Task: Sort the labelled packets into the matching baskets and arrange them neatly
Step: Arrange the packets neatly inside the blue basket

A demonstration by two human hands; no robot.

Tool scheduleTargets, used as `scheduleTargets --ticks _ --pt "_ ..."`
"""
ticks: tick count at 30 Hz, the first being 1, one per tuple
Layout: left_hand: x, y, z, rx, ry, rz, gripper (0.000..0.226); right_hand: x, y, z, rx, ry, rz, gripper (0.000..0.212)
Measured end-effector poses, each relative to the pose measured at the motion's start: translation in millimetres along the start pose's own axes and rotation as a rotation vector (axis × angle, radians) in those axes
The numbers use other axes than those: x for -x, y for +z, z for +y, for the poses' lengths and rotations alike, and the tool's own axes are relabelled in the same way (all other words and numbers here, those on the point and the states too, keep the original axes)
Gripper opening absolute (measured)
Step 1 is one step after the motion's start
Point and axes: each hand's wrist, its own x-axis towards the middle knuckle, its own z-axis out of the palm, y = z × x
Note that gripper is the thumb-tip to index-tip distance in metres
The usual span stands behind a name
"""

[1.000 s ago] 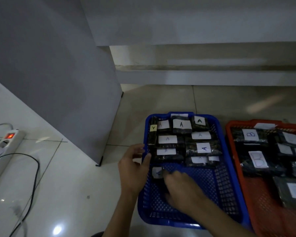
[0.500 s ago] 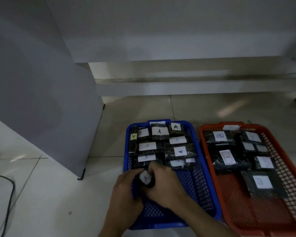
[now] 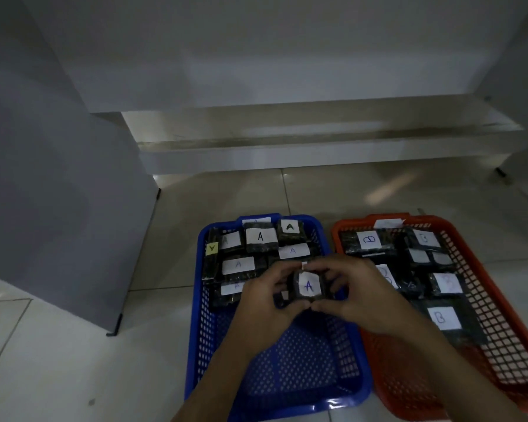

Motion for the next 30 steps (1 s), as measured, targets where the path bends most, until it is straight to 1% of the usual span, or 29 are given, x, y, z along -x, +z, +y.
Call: scheduleTargets --ticks 3,5,7,9,12,15,17,19,20,22,24,25,28,30 --pt "-23 -6 -11 -0.177 -0.018 0.003 0.066 -29 -12 15 0.033 0.049 0.075 0.050" --pt "-38 -12 -21 -0.327 -0.055 0.045 0.068 -53 -17 24 0.031 0.078 0.119 0.049" --pt "-49 -17 -28 -0.469 -0.037 0.094 0.071 -73 -13 30 0.044 0.052 0.089 0.049" --pt "-52 -24 -32 -0.521 -0.028 0.118 0.073 -84 -4 34 0.094 0.026 0.034 0.050" --pt "-43 -46 -45 -0.549 -0.015 0.132 0.068 -89 5 42 0.131 0.010 0.042 0.049" --pt "-24 -79 -62 -0.530 0.020 0.221 0.056 -86 9 41 0.119 0.027 0.065 0.049" --pt "-11 -99 -67 -0.508 -0.001 0.268 0.055 -82 10 33 0.135 0.032 0.102 0.048" --pt "0 -112 -70 -0.482 -0.044 0.235 0.058 -73 15 17 0.093 0.036 0.168 0.047" --pt "4 -116 -72 -0.480 -0.059 0.199 0.059 -66 23 7 0.049 0.034 0.170 0.044" --pt "8 -117 -77 -0.492 -0.063 0.132 0.063 -48 53 -9 0.015 0.004 0.059 0.039" --pt "10 -116 -81 -0.507 -0.080 0.091 0.068 -32 96 -18 0.059 -0.063 -0.082 0.035" --pt "11 -116 -83 -0.509 -0.096 0.079 0.070 -28 115 -18 0.085 -0.080 -0.127 0.034" --pt "12 -117 -85 -0.484 -0.114 0.051 0.076 -33 156 -5 0.226 -0.081 -0.160 0.034" --pt "12 -117 -84 -0.446 -0.097 0.035 0.077 -39 170 1 0.342 -0.171 -0.138 0.033"
